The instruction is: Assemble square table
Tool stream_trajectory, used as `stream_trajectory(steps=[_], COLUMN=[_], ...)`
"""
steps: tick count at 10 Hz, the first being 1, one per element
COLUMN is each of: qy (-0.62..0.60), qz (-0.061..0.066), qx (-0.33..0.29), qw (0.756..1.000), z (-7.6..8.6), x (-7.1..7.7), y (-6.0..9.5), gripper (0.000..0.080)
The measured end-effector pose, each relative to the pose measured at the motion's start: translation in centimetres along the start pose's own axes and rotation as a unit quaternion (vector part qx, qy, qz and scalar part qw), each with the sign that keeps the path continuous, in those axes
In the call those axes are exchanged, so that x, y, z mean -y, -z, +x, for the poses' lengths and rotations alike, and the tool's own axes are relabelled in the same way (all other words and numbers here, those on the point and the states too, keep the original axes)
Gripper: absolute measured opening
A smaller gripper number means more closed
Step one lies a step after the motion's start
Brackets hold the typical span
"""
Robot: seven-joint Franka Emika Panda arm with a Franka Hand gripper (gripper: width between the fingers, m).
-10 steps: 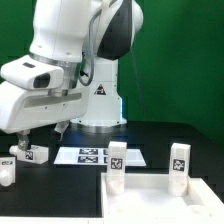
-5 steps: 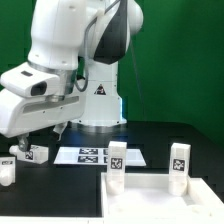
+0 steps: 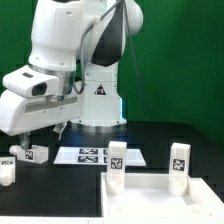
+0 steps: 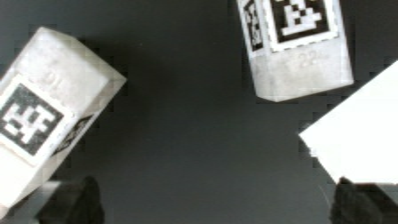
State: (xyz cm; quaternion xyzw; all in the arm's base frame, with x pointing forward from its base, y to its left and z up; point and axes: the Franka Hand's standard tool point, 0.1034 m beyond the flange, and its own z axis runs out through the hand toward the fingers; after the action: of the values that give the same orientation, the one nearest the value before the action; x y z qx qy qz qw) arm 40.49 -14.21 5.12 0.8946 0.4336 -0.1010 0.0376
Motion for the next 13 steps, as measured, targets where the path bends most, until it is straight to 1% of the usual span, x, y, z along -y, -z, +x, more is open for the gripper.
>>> stream_trajectory(steps=[1, 2, 3, 4, 5, 6, 9, 10, 11, 12, 13], qy=[0.005, 0.004, 0.004, 0.001, -0.002, -0.002, 0.0, 0.0, 0.0, 0.0, 0.0], qz=[0.005, 0.007, 0.007, 0.012, 0.018, 0.02, 0.02, 0.019, 0.02, 0.02, 0.02], qx=[0.0, -0.002, -0.004, -0.002, 0.002, 0.003, 0.005, 0.005, 0.005, 0.005, 0.005], qw=[1.0, 1.0, 1.0, 1.0, 1.0, 1.0, 1.0, 1.0, 1.0, 1.0, 1.0], z=[-0.6, -1.4, -2.2, -3.0, -3.5, -3.7, -4.2, -4.1, -4.2, -4.2, -4.1], x=[0.7, 1.6, 2.5, 3.5, 3.7, 3.7, 3.7, 3.7, 3.7, 3.7, 3.7], y=[-0.6, -1.3, -2.2, -3.4, -3.9, -4.1, -4.8, -4.8, -4.8, -4.8, -4.8], gripper=[0.0648, 0.0648, 0.0648, 0.0648, 0.0648, 0.0648, 0.0648, 0.052, 0.052, 0.038, 0.0282])
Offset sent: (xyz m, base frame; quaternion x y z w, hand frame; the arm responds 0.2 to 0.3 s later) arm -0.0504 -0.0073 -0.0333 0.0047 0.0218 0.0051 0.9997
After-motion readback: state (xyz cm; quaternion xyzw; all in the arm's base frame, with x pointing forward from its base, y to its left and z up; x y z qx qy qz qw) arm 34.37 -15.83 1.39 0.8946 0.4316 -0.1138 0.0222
